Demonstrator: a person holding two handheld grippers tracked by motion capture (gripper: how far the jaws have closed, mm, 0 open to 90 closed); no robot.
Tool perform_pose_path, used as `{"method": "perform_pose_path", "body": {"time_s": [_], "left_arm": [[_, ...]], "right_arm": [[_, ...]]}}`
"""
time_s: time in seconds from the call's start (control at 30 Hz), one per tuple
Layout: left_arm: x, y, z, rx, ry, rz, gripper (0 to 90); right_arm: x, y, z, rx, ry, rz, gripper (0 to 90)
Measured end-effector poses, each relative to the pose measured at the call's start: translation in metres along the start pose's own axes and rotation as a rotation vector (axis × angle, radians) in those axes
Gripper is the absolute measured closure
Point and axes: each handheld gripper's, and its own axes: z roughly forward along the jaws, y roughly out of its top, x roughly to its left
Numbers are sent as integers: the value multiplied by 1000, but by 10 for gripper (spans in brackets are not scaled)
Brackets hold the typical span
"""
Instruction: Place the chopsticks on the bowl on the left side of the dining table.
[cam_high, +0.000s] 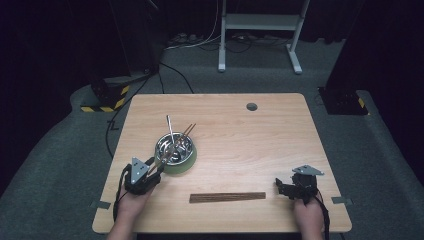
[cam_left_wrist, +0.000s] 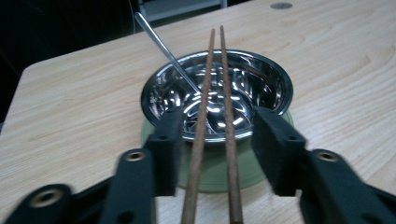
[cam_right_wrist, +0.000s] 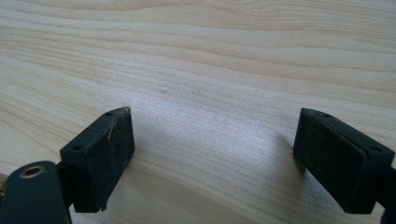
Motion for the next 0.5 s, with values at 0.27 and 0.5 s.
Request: {"method": "perform_pose_path", "body": {"time_s": [0.27,0.5], "left_arm": [[3,-9,10,63,-19,-29,382],[2,-12,15,106,-34,-39,484]], "right_arm": [[1,0,1,-12,-6,2,124],[0,0,0,4,8,-8,124]]}}
